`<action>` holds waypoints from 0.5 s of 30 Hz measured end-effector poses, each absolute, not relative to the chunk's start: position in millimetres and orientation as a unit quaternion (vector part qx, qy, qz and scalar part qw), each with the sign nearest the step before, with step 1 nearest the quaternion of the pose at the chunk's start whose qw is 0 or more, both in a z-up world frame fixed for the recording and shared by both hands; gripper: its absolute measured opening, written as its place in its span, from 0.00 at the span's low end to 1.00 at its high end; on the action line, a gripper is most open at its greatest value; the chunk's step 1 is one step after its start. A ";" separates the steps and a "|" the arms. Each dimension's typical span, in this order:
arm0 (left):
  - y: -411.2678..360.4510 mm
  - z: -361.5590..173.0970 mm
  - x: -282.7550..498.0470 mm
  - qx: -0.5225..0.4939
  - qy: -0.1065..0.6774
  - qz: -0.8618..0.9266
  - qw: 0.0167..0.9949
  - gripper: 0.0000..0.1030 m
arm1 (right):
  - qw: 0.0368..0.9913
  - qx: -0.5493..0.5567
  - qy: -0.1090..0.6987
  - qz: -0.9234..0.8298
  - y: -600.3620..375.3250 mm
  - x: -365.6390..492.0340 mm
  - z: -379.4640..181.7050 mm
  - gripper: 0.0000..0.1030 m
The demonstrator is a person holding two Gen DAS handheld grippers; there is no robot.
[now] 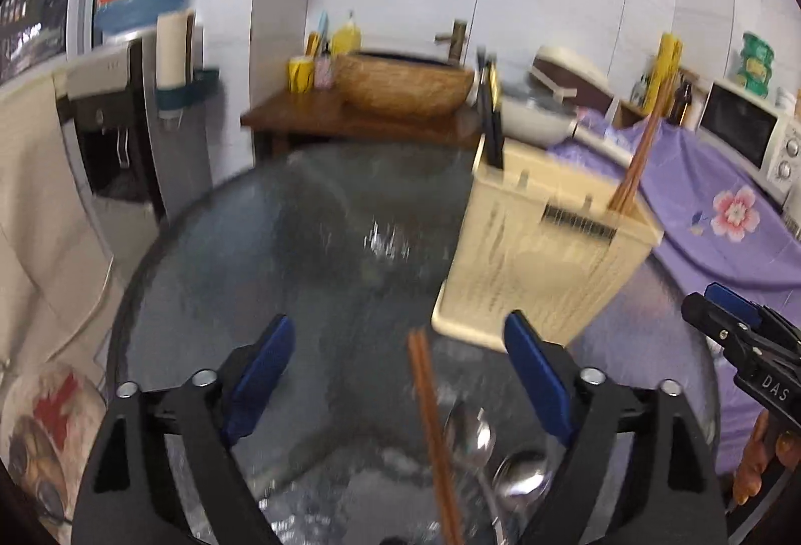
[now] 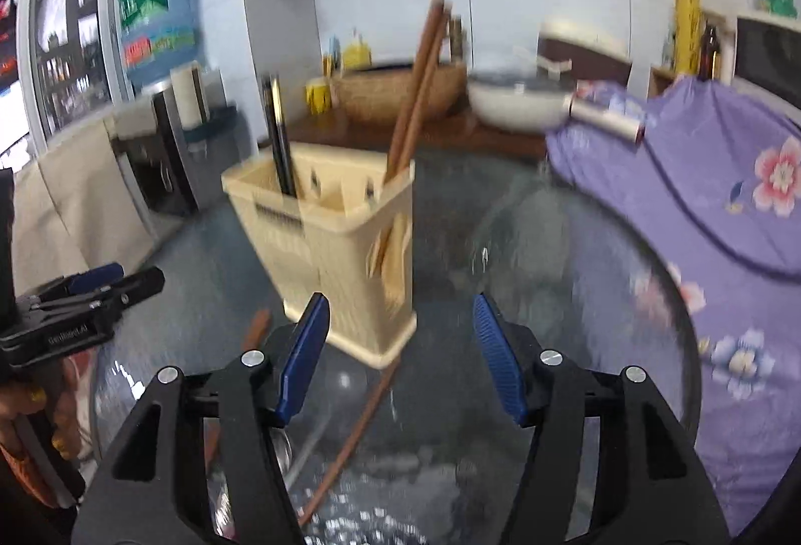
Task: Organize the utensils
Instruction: 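Move both open tools down toward the loose wooden chopsticks on the table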
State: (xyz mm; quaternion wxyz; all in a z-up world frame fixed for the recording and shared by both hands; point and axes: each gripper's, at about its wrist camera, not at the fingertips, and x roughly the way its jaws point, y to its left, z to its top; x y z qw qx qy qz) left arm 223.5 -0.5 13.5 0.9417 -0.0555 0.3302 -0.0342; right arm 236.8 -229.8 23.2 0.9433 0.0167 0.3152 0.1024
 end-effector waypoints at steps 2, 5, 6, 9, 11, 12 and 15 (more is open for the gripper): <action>0.4 -10.0 219.2 -0.055 0.360 -0.037 0.930 0.63 | 0.930 0.009 0.352 0.106 -222.2 233.8 -4.4 0.58; 0.3 -39.1 215.8 -0.061 0.401 -0.049 0.913 0.45 | 0.912 0.014 0.394 0.110 -213.8 232.9 -34.9 0.58; 0.9 -44.6 214.2 -0.062 0.407 -0.050 0.910 0.41 | 0.910 0.011 0.401 0.109 -211.5 232.9 -41.3 0.56; -0.6 -54.9 208.6 -0.059 0.417 -0.057 0.905 0.35 | 0.898 0.009 0.426 0.107 -202.4 231.8 -60.6 0.51; -3.8 -57.6 206.5 -0.054 0.419 -0.061 0.904 0.32 | 0.894 0.005 0.436 0.106 -197.3 230.3 -68.4 0.49; -5.0 -60.0 206.6 -0.054 0.422 -0.063 0.903 0.30 | 0.892 0.001 0.440 0.104 -194.3 229.3 -72.0 0.48; -8.8 -66.2 205.7 -0.053 0.429 -0.067 0.899 0.27 | 0.888 -0.002 0.449 0.098 -189.8 229.0 -78.8 0.46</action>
